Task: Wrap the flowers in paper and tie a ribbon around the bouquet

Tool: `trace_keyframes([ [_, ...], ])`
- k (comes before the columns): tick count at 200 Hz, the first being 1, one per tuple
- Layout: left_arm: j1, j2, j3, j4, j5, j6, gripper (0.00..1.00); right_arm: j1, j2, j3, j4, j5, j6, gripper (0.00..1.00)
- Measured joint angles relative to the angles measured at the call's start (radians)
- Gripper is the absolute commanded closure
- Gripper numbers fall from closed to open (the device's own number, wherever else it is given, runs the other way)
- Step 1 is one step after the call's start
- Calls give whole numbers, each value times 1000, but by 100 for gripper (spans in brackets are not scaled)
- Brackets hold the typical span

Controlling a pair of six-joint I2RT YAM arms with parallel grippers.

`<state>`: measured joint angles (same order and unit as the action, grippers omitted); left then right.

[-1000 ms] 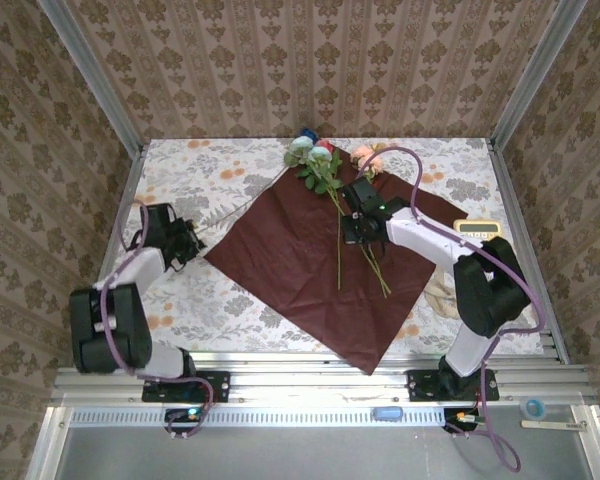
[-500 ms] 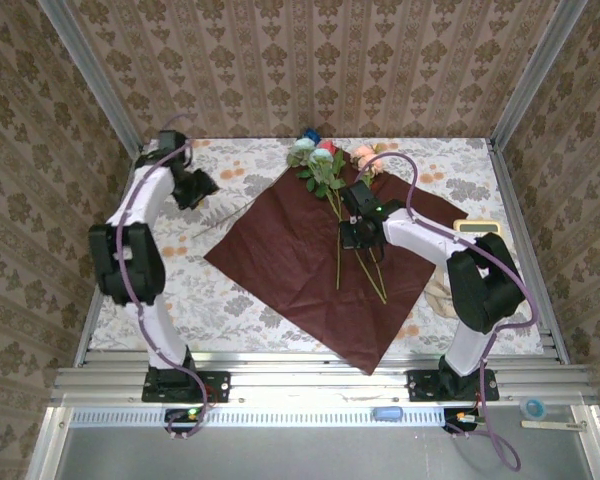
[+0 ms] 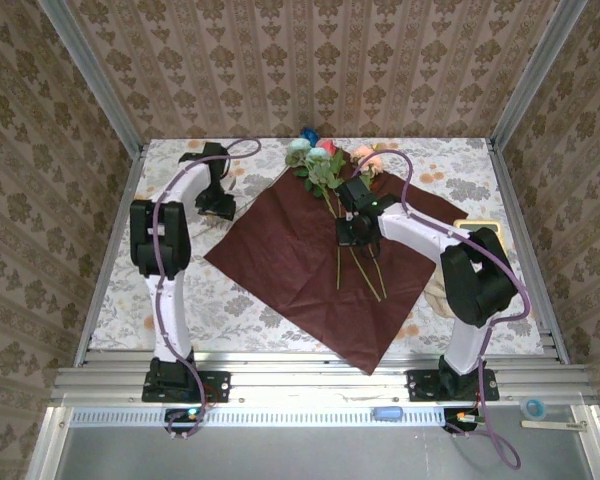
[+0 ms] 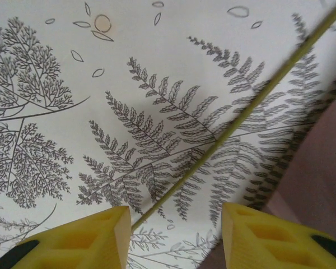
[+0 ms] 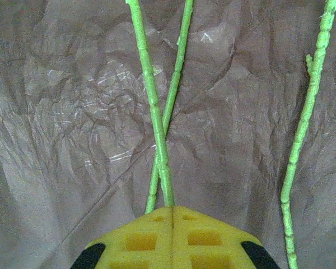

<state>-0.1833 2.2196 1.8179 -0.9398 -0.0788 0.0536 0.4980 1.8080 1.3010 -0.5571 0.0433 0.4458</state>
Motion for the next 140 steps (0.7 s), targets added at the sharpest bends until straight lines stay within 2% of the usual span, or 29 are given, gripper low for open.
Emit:
trace_keyframes([
  [55,-18,62,48,-25,-26,5,66,0,0,0,1,-8,3,100],
  [67,-18,72,56,-32,-23,4,71,0,0,0,1,-14,3,100],
  [98,-31,76,63,-45,-19,-3,94,0,0,5,1,-23,-1,100],
  [118,-36,74,61,-51,-23,-5,100,0,0,7,8,-26,-5,100],
  [140,-37,55,29,-38,-24,-6,100,7,-10,13,8,-25,-23,100],
])
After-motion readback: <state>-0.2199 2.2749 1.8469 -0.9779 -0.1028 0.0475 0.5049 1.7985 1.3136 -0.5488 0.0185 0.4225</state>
